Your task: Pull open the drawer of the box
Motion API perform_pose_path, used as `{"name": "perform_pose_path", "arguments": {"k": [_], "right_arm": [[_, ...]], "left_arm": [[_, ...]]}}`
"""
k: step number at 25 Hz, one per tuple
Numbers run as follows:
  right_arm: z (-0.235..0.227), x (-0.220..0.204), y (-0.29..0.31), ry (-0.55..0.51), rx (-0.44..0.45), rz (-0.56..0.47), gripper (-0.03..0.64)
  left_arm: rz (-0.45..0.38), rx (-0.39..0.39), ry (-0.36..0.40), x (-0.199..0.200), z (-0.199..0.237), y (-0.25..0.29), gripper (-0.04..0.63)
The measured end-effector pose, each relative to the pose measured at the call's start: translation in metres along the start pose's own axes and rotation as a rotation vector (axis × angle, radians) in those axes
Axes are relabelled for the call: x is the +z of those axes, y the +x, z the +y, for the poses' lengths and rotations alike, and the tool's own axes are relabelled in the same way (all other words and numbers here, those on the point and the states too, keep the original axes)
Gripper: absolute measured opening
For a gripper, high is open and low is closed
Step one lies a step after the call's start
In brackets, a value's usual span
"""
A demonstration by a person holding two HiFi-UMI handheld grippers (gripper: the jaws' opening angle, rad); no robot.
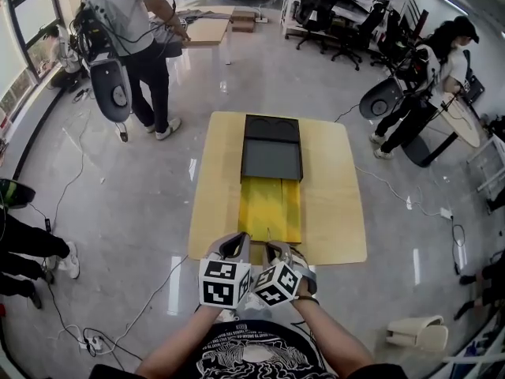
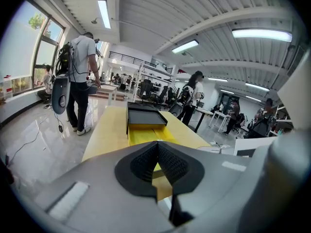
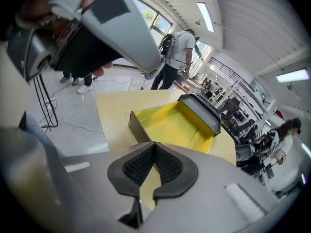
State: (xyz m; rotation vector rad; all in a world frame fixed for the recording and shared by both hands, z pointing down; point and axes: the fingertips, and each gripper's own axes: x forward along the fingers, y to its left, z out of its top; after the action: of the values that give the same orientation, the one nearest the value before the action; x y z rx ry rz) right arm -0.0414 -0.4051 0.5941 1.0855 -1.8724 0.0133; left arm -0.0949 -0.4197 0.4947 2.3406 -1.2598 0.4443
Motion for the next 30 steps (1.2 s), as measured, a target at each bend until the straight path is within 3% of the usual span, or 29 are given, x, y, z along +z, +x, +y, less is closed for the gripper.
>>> {"name": "perform_pose_path", "arguments": {"k": [8,14,21,24,30], "right_arm": [[-0.062,-0.017,-0.097,0.242,-0.035,-0.115,0.006],[-0.154,-0.019,-0.145,0.423,-0.026,-0.233,0.006],[-0.169,-0.011,-0.161,0.617,0.043,-0.331,0.005],[-0.174,-0.006,-0.176,0.641,0.068,-0.34,0.005],[-0.165,-0.036,-0.178,0.648,0.07,-0.362,0.005]], "left_arm": [[-0.027,-0.01,0.029,0.029,-0.088,-0.015,0.018],[-0.044,-0.012,0.072,0.084,-0.148,0.018,0.018],[-0.059,-0.011,0.122,0.096,-0.16,0.022,0.017],[-0.06,-0.01,0.13,0.107,-0.17,0.015,0.017],[-0.057,-0.009,0.152,0.079,-0.192,0.021,0.017]]}}
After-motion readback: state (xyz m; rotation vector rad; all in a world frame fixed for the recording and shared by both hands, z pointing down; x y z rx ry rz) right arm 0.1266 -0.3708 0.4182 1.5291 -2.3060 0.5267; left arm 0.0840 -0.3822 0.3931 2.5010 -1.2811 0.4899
